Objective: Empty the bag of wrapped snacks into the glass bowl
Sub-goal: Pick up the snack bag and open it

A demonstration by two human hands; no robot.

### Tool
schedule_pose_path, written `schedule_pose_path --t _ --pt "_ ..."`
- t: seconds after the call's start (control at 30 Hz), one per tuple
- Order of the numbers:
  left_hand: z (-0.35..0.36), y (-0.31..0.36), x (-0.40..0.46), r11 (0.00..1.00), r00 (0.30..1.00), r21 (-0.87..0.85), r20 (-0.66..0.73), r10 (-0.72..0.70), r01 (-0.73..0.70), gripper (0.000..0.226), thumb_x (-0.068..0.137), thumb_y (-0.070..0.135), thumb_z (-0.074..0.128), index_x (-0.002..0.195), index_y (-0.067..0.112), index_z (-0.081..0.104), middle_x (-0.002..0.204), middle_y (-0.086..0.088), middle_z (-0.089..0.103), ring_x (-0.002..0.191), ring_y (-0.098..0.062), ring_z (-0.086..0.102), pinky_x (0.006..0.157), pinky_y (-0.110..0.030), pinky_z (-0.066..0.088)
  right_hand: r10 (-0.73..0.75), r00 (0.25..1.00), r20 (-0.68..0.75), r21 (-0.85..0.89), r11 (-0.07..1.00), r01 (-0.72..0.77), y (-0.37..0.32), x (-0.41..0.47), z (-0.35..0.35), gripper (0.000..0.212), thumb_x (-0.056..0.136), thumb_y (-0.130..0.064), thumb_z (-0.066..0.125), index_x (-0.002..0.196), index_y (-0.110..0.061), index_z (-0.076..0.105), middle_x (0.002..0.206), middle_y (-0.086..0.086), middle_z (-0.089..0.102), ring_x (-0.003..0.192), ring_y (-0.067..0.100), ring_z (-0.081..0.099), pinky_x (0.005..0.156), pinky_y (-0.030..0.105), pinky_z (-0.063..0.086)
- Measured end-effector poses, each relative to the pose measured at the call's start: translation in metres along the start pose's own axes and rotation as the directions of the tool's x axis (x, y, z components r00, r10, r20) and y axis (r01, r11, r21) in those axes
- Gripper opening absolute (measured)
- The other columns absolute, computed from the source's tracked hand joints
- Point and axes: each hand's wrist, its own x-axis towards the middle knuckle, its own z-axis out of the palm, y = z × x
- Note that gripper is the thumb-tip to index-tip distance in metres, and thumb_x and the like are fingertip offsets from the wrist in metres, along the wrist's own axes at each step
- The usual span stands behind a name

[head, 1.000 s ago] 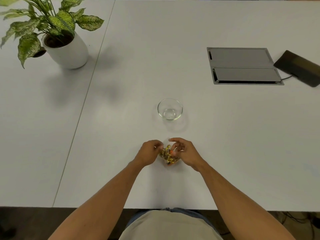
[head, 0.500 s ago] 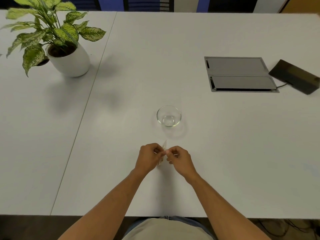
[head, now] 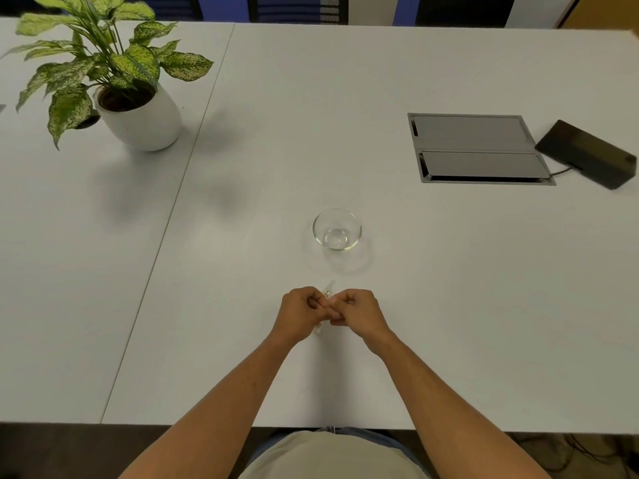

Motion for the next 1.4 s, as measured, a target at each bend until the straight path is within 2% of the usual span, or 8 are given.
schedule_pose_path --t 0.17,0.33,0.47,0.6,0.8,1.03,1.27,1.4 --pt "-0.008 -0.007 -0.001 0.976 0.991 -0.198 0.114 -0.069 0.091 0.016 0.078 0.012 0.08 0.086 -0.001 0.073 0.078 -0.017 0.071 0.071 -0.022 0.067 0.071 -0.035 0.057 0.004 0.999 0.051 0.02 1.0 -0.005 -0.003 -0.003 -0.004 0.016 0.091 -0.012 0.062 0.088 0.001 0.072 0.085 0.018 0.077 0.078 0.028 0.076 0.081 0.045 0.062" --pt "-0.007 -0.001 -0.004 0.97 0.99 -0.209 0.085 -0.111 0.127 0.015 0.084 0.014 0.073 0.086 -0.002 0.072 0.088 -0.022 0.074 0.075 -0.027 0.07 0.077 -0.045 0.061 -0.033 0.999 0.027 -0.109 0.993 0.036 -0.011 -0.005 -0.004 0.015 0.089 -0.011 0.063 0.087 0.0 0.073 0.083 0.016 0.077 0.074 0.025 0.076 0.078 0.043 0.063" --pt "-0.003 0.005 -0.005 0.987 0.993 -0.12 -0.02 -0.112 0.109 0.013 0.085 0.014 0.068 0.083 0.002 0.069 0.083 -0.016 0.074 0.073 -0.027 0.071 0.072 -0.045 0.061 -0.077 0.997 -0.03 -0.304 0.95 0.064 -0.019 -0.001 -0.002 0.015 0.084 -0.011 0.06 0.079 -0.002 0.072 0.075 0.012 0.076 0.068 0.023 0.074 0.072 0.044 0.063" --pt "0.006 0.018 -0.01 0.994 0.987 0.113 -0.163 0.016 0.003 0.008 0.082 0.011 0.062 0.077 0.009 0.068 0.067 0.001 0.067 0.067 -0.02 0.067 0.065 -0.034 0.057 -0.132 0.989 -0.059 -0.456 0.885 0.091 -0.03 -0.001 0.001 0.014 0.08 -0.016 0.059 0.073 -0.006 0.066 0.072 0.009 0.073 0.066 0.026 0.071 0.066 0.042 0.062" --pt "0.007 0.03 -0.013 0.988 0.924 0.156 -0.379 0.042 0.019 0.011 0.082 0.016 0.064 0.073 0.01 0.06 0.062 0.003 0.06 0.06 -0.016 0.06 0.058 -0.029 0.048 -0.166 0.978 -0.123 -0.613 0.788 0.056 -0.037 0.0 -0.005 0.023 0.083 -0.023 0.06 0.066 -0.008 0.057 0.068 0.011 0.067 0.06 0.024 0.057 0.057 0.035 0.049" --pt "-0.013 0.036 0.0 0.938 0.958 0.342 -0.248 0.144 -0.052 0.008 0.084 0.015 0.061 0.081 0.01 0.067 0.069 -0.001 0.065 0.068 -0.021 0.064 0.064 -0.036 0.054 -0.086 0.988 -0.132 -0.431 0.902 0.021 -0.027 0.008 -0.027 0.018 0.076 -0.022 0.061 0.071 -0.005 0.065 0.07 0.013 0.072 0.067 0.03 0.072 0.067 0.048 0.062" --pt "-0.013 0.061 0.008 0.909 0.943 0.382 -0.206 0.261 -0.168 0.009 0.084 0.013 0.064 0.085 0.006 0.069 0.076 -0.008 0.07 0.071 -0.024 0.065 0.067 -0.038 0.057 -0.071 0.997 -0.03 -0.114 0.991 0.067 -0.032 0.006 -0.049 0.016 0.087 -0.013 0.064 0.081 0.001 0.068 0.076 0.013 0.073 0.075 0.03 0.073 0.07 0.04 0.062" --pt "-0.01 0.08 0.013 0.922 0.943 0.309 -0.16 0.293 -0.234 0.005 0.082 0.011 0.066 0.082 0.007 0.07 0.072 -0.008 0.07 0.066 -0.02 0.065 0.065 -0.033 0.057 -0.019 1.0 -0.012 0.247 0.969 0.021 -0.021 0.013 -0.059 0.037 0.093 -0.039 0.061 0.09 -0.003 0.069 0.084 0.012 0.074 0.08 0.027 0.072 0.071 0.04 0.061"
